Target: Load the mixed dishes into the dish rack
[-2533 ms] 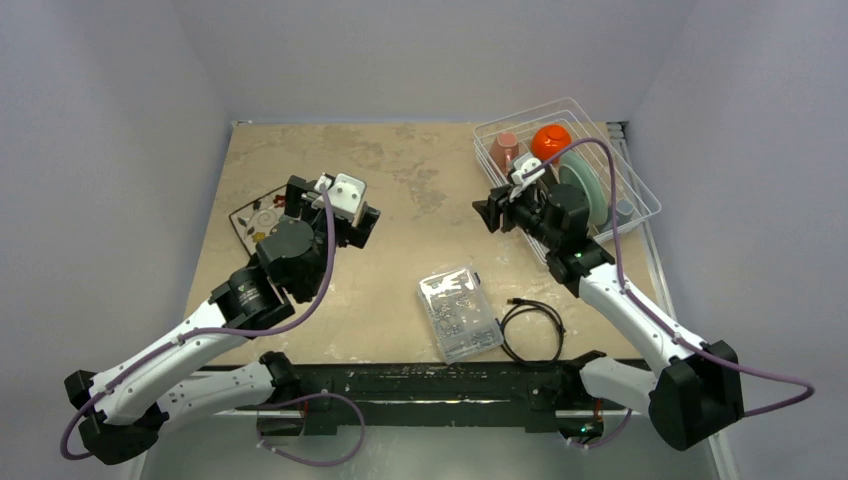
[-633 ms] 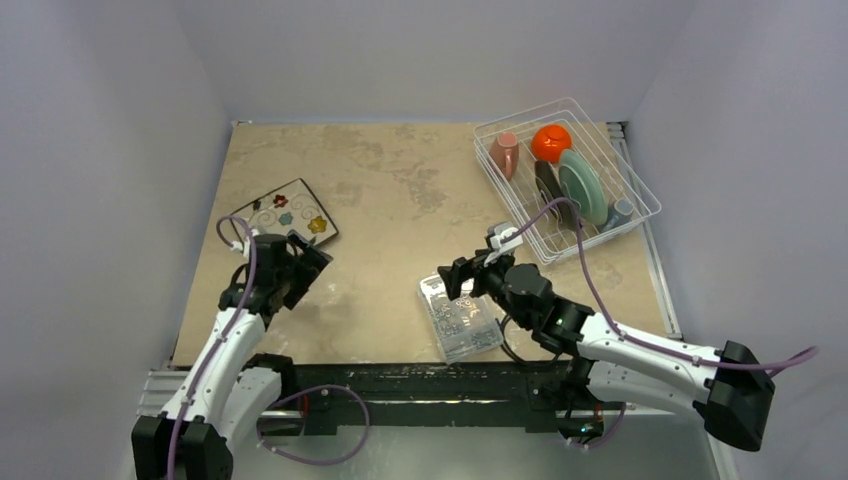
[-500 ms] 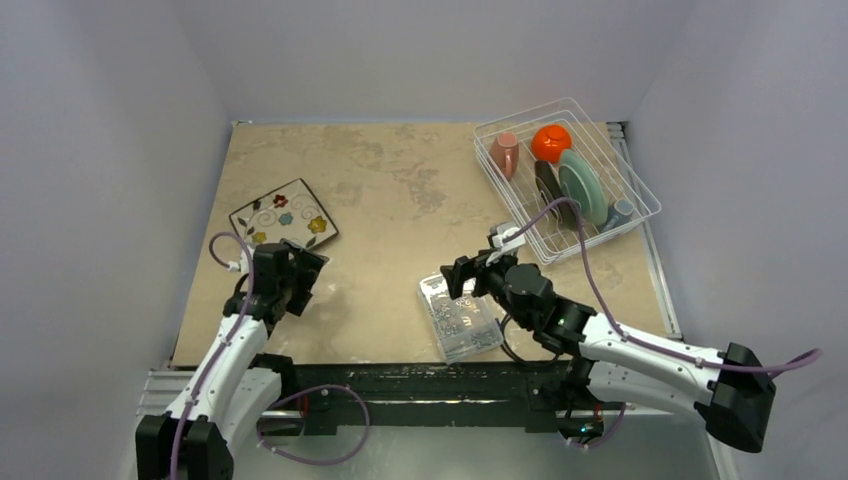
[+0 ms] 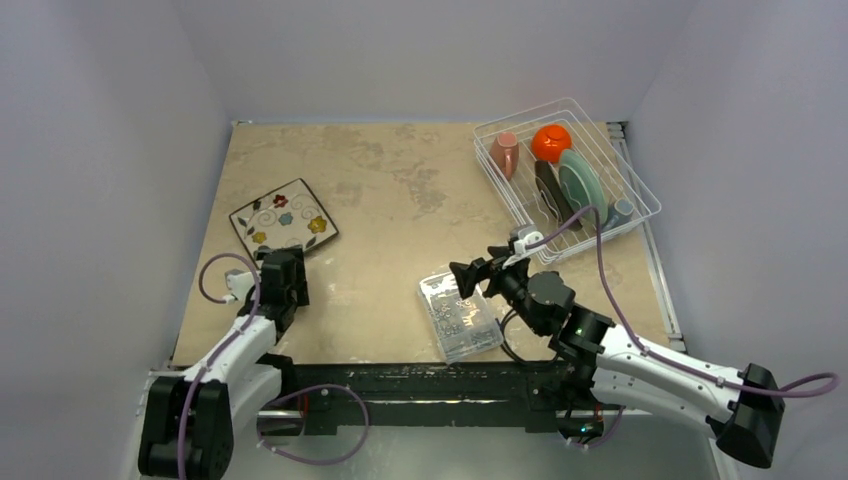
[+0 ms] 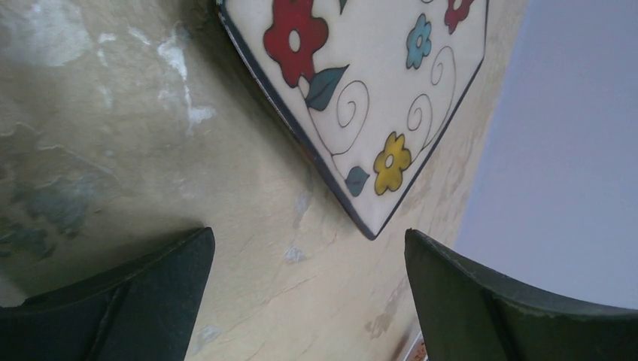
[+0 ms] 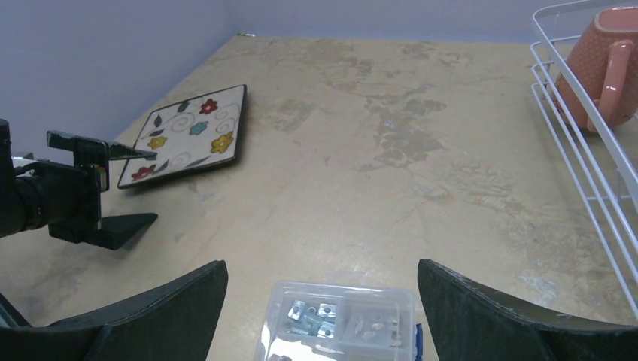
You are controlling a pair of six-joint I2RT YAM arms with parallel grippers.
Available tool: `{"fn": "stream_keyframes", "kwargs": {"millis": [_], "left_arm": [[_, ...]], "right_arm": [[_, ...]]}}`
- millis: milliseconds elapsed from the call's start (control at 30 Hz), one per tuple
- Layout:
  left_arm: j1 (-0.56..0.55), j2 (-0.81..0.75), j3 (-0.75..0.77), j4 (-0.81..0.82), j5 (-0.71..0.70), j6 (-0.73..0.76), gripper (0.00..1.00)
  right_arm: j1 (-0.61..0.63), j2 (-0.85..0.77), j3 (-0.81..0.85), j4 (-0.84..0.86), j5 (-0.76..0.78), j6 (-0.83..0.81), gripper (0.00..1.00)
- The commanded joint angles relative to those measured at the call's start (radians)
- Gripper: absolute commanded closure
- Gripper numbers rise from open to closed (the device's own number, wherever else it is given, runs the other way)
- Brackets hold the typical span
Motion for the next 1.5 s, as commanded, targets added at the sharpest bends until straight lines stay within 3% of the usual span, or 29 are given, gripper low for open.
{"fn": "stream_keyframes", "kwargs": {"millis": [0, 100, 233, 600, 800, 900, 967, 1033, 1133, 1200, 1467], "left_arm": [[0.008, 0.126, -0.043, 0.268, -0.089, -0.11, 0.07], [0.008, 0.223, -0.09, 0.453, -0.125, -0.148, 0.18], [0.008, 0.313, -0.087, 0.561, -0.141, -0.144, 0.26], [0.008, 0.477, -0.097, 0.761, -0.197, -0.05, 0.34], [0.021, 0.679, -0.109, 0.999, -0.195, -0.06, 0.41], [0.042, 0.854, -0.122, 1.282, -0.176, -0.02, 0.52], [0.061, 0.989, -0.115, 1.477, -0.135, -0.012, 0.7], [0.071, 1.044, -0.106, 1.489, -0.102, -0.074, 0.85], [0.071, 0.985, -0.112, 1.487, -0.1, 0.065, 1.0], [0.072, 0.938, -0.121, 1.466, -0.099, 0.121, 1.0], [0.091, 0.857, -0.144, 1.438, -0.031, 0.076, 1.0]], "right_arm": [[0.002, 0.016, 0.005, 0.043, 0.011, -0.021, 0.01], [0.002, 0.031, 0.01, 0.046, 0.007, -0.015, 0.01], [0.002, 0.036, 0.009, 0.049, 0.003, -0.009, 0.01], [0.002, 0.036, -0.006, 0.054, 0.035, -0.012, 0.01], [0.002, 0.022, -0.021, 0.067, 0.042, -0.003, 0.01], [0.002, 0.017, -0.02, 0.061, 0.045, -0.001, 0.01], [0.002, 0.017, -0.02, 0.055, 0.048, -0.002, 0.01], [0.002, 0.017, -0.016, 0.048, 0.052, -0.001, 0.01], [0.003, 0.026, -0.006, 0.034, 0.059, -0.001, 0.01], [0.002, 0.029, -0.001, 0.027, 0.061, 0.002, 0.01], [0.002, 0.055, 0.007, 0.043, 0.043, 0.018, 0.01]]}}
